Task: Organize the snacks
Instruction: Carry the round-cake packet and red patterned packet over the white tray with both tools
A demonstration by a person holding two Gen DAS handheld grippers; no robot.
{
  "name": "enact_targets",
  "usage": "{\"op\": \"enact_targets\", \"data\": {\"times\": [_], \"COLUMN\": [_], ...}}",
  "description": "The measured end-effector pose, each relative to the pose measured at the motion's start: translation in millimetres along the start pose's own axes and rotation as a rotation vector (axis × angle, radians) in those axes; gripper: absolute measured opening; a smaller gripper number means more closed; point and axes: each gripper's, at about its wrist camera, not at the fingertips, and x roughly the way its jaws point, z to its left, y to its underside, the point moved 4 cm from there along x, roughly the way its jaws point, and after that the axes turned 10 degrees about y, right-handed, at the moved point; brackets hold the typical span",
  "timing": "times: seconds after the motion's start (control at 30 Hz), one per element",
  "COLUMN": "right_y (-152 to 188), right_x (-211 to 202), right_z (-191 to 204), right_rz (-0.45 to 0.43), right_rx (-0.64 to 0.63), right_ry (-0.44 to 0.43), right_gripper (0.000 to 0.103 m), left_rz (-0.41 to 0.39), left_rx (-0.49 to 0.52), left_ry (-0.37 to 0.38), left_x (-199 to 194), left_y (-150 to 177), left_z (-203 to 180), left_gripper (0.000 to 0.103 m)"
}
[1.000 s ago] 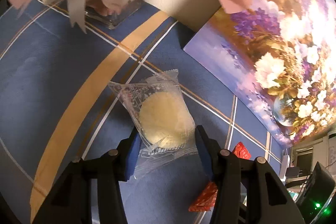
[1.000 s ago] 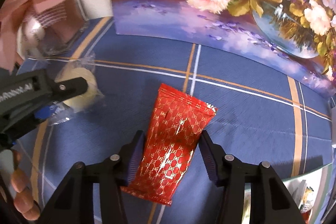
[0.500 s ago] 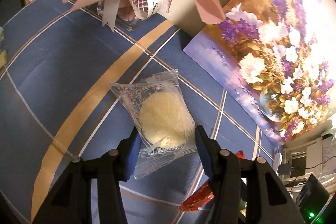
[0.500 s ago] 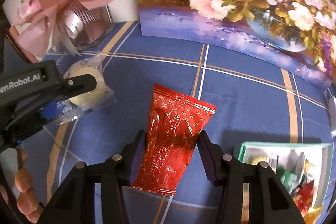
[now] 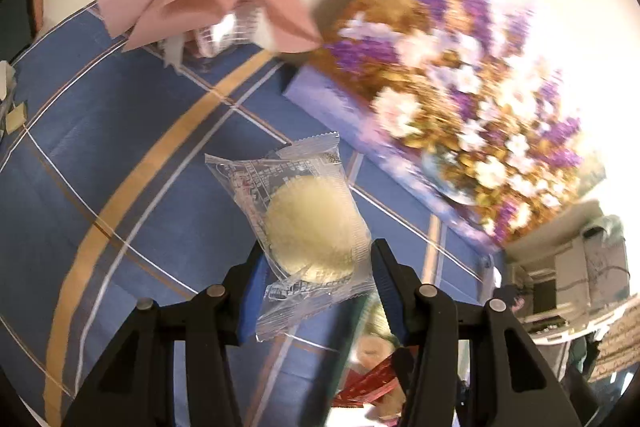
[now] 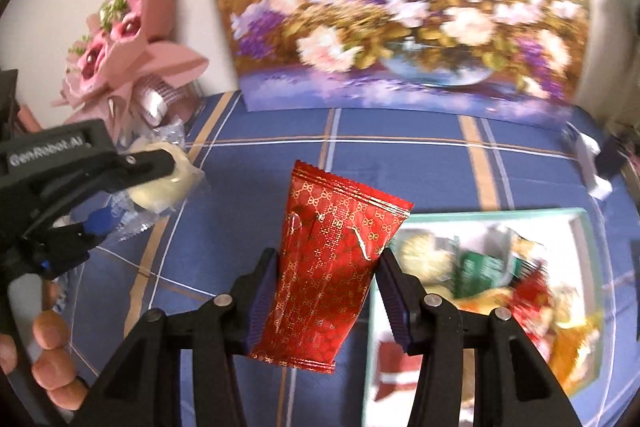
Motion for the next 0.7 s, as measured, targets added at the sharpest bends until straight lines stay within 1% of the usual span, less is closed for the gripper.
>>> {"op": "enact_targets", "data": {"times": [0.2,0.3,0.37,0.43,0.6,0.7], "right_y": [9,12,14,17,25,30], "right_x": [-29,-41,-50,-57,-69,-72], "right_z": [-44,-68,-83,-99,-131,-148], "right_rz": [-0.02,-0.029,-0.039,-0.045,-0.055,-0.047], "right_rx": [0.059,0.086,0.097,0.117,0.157,0.195], "right_ry": [0.033,0.07,0.109,0.124,0.161,0.159], "right_gripper": [0.052,0.052,0.052,0.052,0.052,0.052], "left_rz": [0.016,0.028,0.042,0.051,0.079,0.097], "left_rx": [0.046,0.07,0.093,0.112,0.144,0.163], "left_ry": [0.047,0.062,0.071,0.081,0.097,0.09], "left_x": [-9,-10,-9,-8,-1,6], "left_y": [24,40,52,63,89,105], "left_z": [-49,-72,-87,-100,-119,-123], "left_gripper": [0.052,0.052,0.052,0.052,0.052,0.052]}}
